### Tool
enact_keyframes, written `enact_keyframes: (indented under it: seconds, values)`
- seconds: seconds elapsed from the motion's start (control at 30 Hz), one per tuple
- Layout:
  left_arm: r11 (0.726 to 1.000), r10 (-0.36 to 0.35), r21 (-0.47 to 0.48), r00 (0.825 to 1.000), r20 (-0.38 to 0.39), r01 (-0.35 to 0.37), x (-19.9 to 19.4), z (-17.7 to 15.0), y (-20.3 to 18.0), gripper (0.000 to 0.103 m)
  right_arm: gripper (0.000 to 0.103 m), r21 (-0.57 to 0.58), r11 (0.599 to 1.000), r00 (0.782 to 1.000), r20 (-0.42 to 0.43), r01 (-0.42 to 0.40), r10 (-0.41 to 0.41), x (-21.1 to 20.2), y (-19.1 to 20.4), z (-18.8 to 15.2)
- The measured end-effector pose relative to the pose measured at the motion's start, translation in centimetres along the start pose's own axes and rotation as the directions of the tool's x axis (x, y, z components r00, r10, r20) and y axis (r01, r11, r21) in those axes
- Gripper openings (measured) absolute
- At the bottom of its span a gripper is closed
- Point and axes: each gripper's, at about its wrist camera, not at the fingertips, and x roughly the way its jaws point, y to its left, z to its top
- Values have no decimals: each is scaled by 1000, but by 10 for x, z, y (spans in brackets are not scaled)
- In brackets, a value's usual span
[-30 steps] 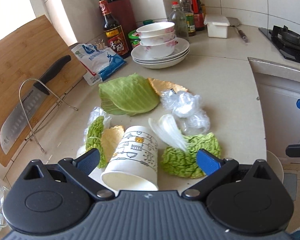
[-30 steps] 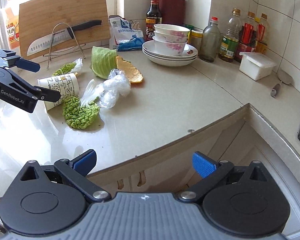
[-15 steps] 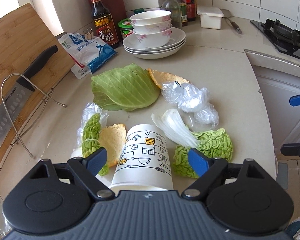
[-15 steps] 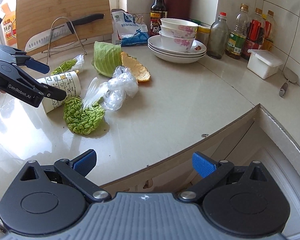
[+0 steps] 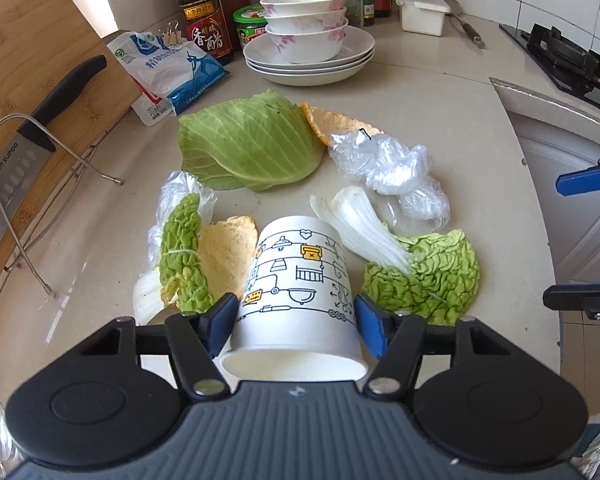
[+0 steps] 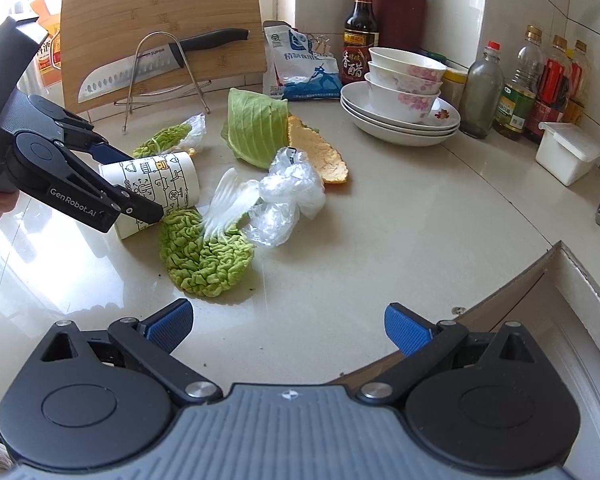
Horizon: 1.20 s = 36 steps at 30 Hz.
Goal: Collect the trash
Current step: 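Grasp the clear plastic bag with the right tool while the left tool holds the cup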
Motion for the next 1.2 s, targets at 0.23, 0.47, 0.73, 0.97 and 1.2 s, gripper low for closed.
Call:
enact_keyframes:
  seconds: [0.23, 0.47, 0.73, 0.97, 1.2]
  values:
    - [1000, -7, -19, 1000, 27, 8, -10, 0, 7, 60, 103, -25, 999, 999, -6, -38, 38, 16, 8, 11]
    - [999, -3, -37, 999, 54, 5, -21, -1, 12, 60, 103, -2, 999, 999, 22, -48, 48, 36, 0, 33]
    - [999, -12, -35, 998, 58, 14, -21, -2, 12, 60, 100, 5, 1000, 999, 51, -14, 14, 71, -13, 61]
    - [999, -17, -37, 998, 55, 19, -20, -1, 14, 60, 74, 24, 998, 999, 21, -49, 49, 98, -20, 71]
    - [999, -19, -36, 998, 53, 21, -19, 0, 14, 60, 60, 11, 998, 998, 25, -66, 65, 100, -18, 73]
